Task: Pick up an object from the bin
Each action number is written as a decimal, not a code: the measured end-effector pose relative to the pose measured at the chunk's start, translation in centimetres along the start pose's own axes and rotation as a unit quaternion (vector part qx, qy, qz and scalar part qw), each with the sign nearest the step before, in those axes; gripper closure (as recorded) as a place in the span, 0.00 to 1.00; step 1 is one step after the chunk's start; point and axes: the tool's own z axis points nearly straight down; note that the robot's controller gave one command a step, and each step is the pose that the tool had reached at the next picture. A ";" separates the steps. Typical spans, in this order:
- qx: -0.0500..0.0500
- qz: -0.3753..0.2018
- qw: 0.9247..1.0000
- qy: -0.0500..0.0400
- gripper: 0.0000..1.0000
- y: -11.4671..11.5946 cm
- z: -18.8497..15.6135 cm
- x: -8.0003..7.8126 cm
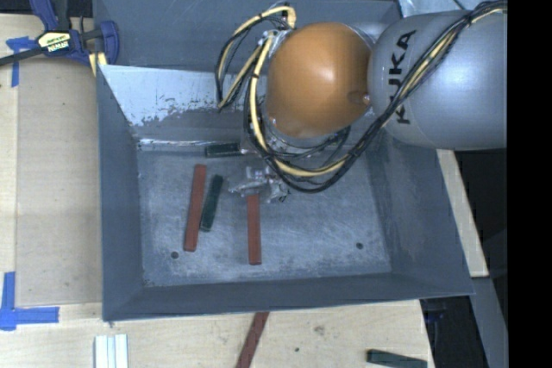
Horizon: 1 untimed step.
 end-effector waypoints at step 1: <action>-0.004 -0.053 0.999 0.000 1.00 2.7 -5.9 -0.7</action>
Offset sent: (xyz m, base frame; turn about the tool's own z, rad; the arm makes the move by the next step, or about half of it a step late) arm 0.0000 0.0000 0.0000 0.0000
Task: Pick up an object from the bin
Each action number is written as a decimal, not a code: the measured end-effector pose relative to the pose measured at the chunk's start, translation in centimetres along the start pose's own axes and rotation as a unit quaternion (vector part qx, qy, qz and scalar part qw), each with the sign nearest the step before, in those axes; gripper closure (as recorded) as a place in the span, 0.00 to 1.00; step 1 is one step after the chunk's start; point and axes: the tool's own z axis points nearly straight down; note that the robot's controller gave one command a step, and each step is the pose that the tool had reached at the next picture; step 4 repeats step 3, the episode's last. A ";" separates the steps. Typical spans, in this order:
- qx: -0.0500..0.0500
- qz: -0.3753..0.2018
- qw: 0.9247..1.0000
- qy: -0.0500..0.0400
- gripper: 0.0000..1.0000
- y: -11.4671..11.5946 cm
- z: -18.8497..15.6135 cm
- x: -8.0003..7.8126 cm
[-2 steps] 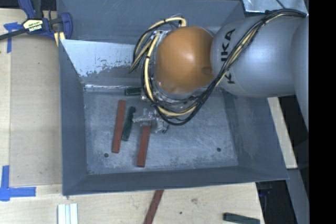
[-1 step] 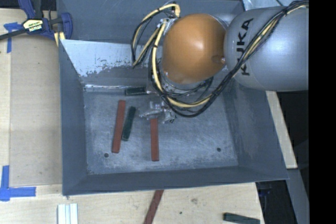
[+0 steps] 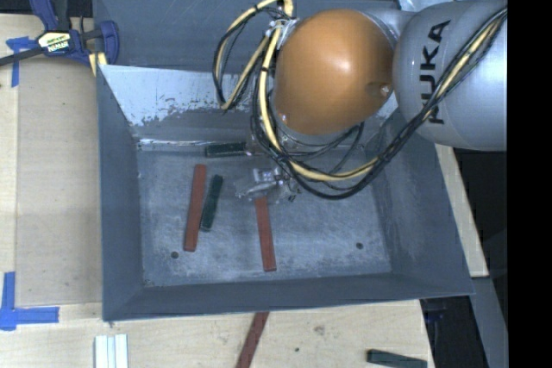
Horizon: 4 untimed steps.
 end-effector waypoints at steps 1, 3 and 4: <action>-0.001 0.001 1.000 0.000 1.00 0.0 0.0 0.0; -0.001 0.001 1.000 0.001 1.00 0.0 0.0 0.0; -0.001 0.001 1.000 0.001 1.00 0.0 0.0 0.0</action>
Offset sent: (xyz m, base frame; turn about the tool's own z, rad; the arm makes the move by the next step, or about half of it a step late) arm 0.0000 0.0000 0.0000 0.0000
